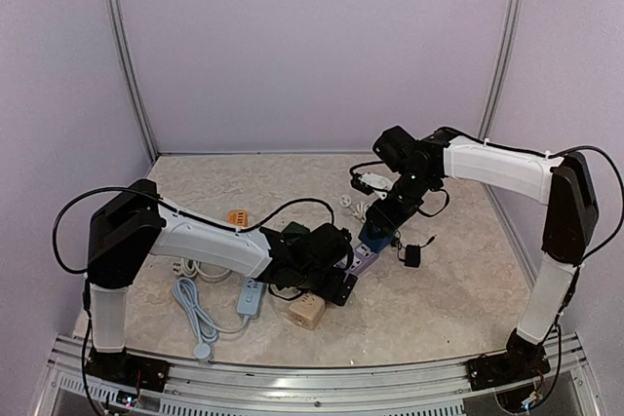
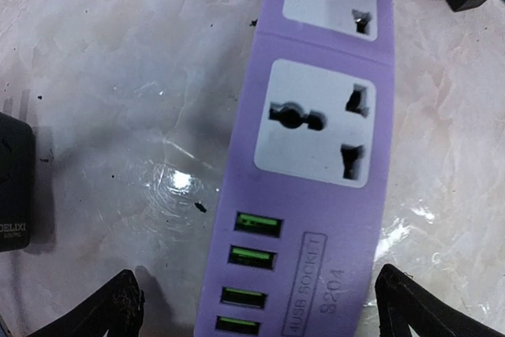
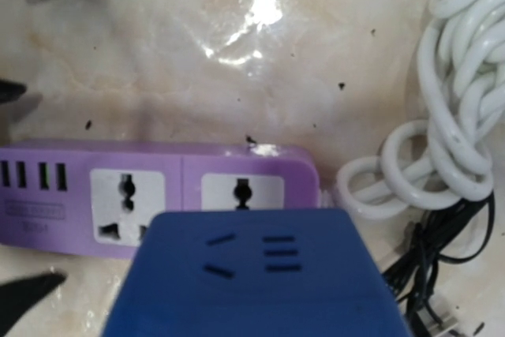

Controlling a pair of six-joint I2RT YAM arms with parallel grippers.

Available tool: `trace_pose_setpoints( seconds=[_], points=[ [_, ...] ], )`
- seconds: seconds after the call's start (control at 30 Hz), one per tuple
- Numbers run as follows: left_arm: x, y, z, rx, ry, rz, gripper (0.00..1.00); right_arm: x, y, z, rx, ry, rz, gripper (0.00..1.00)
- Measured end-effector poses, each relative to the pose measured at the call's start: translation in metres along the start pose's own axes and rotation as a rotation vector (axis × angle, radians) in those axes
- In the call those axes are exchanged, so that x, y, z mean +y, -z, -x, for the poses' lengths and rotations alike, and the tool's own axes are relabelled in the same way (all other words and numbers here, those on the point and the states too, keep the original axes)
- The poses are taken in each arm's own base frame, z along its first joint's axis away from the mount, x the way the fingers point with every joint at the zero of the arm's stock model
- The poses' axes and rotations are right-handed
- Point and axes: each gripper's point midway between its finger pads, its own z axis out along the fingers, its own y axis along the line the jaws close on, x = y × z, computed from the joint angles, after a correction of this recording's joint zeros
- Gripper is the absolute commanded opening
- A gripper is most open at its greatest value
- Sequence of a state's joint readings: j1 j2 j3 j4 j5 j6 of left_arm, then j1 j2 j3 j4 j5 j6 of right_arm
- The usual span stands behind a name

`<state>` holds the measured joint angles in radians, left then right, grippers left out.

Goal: Insert the plug
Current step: Insert the plug into the socket.

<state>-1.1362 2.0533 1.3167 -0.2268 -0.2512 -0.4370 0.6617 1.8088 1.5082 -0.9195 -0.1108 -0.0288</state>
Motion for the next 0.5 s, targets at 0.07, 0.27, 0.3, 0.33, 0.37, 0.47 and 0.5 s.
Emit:
trace_pose_setpoints(
  seconds=[0.07,0.27,0.3,0.33,0.37,0.47,0.5],
  points=[
    [0.0066,-0.0075,-0.0073,0.013,-0.015,0.038,0.99,0.0004,0.0,0.0,0.0,0.0,0.002,0.1],
    [0.0097,-0.0102,-0.0063,-0.01,-0.024,0.053,0.87,0.0024,-0.0006,-0.0014,0.006,0.0,0.013,0.1],
    [0.0095,-0.011,-0.0061,-0.019,-0.025,0.049,0.86,0.003,-0.0013,-0.0019,0.009,-0.001,0.017,0.1],
    [0.009,-0.0114,-0.0052,-0.03,-0.028,0.045,0.84,0.0037,-0.0022,-0.0026,0.013,-0.001,0.022,0.1],
    [0.0089,-0.0119,-0.0051,-0.037,-0.031,0.042,0.81,0.0042,-0.0029,-0.0032,0.017,-0.002,0.025,0.1],
    [0.0092,-0.0119,-0.0048,-0.064,-0.047,0.028,0.74,0.005,-0.0057,-0.0049,0.032,-0.003,0.033,0.1],
    [0.0091,-0.0118,-0.0047,-0.072,-0.053,0.024,0.72,0.0052,-0.0064,-0.0051,0.037,-0.004,0.034,0.1]
  ],
)
